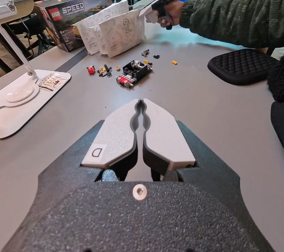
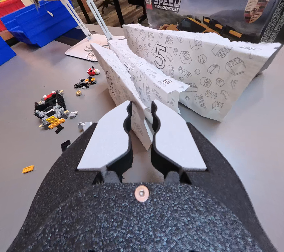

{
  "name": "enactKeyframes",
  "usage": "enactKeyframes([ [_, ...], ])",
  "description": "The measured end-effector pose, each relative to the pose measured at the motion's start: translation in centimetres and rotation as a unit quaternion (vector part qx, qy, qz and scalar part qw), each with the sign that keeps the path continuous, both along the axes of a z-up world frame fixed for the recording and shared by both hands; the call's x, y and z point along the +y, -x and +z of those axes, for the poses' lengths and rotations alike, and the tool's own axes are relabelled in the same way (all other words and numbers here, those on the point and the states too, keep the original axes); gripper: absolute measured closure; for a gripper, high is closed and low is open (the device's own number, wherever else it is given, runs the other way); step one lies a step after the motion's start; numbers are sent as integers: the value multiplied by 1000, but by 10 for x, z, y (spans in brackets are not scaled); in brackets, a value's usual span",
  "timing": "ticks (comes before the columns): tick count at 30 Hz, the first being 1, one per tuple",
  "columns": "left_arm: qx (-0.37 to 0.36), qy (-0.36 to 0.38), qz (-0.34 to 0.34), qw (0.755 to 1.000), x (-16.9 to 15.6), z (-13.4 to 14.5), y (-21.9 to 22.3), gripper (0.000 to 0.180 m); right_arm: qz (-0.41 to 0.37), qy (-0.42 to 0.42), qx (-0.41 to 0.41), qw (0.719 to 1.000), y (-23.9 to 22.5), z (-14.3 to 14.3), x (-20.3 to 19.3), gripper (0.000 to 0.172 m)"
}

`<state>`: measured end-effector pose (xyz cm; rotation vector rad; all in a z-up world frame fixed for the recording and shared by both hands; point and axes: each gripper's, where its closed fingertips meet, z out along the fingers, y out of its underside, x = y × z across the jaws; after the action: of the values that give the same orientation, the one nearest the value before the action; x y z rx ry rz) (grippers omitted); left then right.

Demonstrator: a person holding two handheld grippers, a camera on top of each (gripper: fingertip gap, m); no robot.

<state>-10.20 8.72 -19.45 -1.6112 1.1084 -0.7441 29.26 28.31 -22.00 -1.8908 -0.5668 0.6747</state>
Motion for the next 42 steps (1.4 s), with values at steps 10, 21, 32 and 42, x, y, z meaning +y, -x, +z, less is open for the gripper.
enactKeyframes([
  [10, 0, 11, 1, 1000, 2, -4, 1, 180, -70, -59, -12, 996, -19, 15, 10, 122],
  [21, 2, 13, 3, 1000, 3, -5, 1, 180, -115, -184, -8, 976, 0, 101, -35, 121],
  [32, -15, -2, 20, 1000, 4, 4, 2, 180, -43, -244, 8, 969, 117, 132, -123, 138],
  [42, -85, -12, 112, 990, 29, 23, 31, 180, -58, -207, 79, 973, 178, 98, -115, 165],
])
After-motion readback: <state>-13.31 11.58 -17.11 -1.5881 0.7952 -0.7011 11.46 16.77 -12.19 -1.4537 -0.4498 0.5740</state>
